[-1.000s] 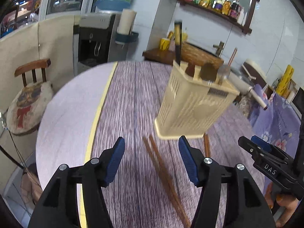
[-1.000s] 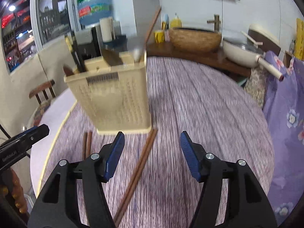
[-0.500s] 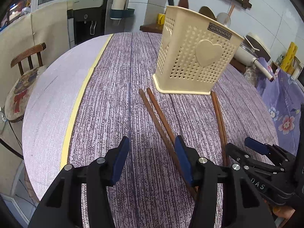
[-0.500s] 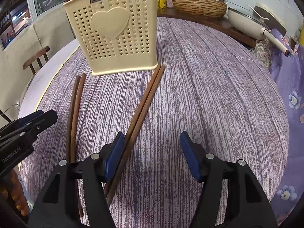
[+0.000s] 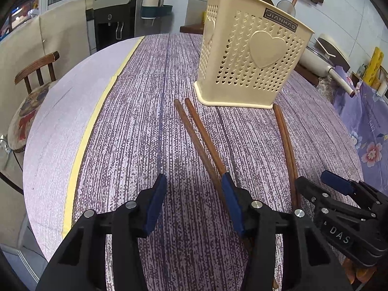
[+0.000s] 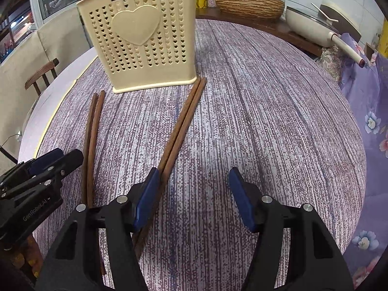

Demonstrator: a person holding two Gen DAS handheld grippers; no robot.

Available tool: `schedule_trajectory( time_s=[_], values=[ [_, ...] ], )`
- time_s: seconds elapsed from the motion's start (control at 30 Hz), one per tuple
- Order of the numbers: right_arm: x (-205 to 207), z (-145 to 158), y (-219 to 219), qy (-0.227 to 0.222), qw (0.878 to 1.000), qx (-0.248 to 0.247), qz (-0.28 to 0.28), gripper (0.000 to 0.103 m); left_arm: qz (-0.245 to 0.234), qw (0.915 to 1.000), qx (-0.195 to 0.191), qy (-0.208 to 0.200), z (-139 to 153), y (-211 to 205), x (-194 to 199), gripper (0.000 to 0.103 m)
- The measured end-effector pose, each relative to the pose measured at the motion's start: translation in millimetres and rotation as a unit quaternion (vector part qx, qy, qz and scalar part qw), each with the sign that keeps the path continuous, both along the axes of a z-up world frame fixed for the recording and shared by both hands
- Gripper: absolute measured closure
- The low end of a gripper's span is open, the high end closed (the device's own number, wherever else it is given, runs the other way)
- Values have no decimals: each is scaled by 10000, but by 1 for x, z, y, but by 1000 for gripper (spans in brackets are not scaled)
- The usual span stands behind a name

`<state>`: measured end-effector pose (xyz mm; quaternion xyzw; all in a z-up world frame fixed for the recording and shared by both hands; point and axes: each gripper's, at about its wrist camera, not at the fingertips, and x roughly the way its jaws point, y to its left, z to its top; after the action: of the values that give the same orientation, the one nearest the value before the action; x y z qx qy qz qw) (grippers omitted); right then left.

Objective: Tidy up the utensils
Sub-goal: 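Move both tools back down toward the wooden chopsticks on the table, then grasp a wooden chopstick with the left tool while the right tool grasps another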

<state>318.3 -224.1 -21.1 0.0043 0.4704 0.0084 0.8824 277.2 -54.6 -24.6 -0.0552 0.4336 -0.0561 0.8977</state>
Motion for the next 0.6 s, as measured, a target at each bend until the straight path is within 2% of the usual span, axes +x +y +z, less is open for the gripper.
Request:
schedule_trajectory(
  time_s=[0.2,0.37,0.47,0.6],
  values=[
    [2,0,-10,62,9999,84,-116,44,63,10000,14,-15,0,1,5,56],
    [10,-1,-2,126,9997,74,-196,44,122,9997,-190,22,2,2,13,56],
    [12,-4,5,69,9997,-140,-187,44,104,9999,-2,14,1,-1,17,56],
    [11,-4,-2,55,9994,-165,-287,44,169,9999,-24,20,0,6,20,58]
  ],
)
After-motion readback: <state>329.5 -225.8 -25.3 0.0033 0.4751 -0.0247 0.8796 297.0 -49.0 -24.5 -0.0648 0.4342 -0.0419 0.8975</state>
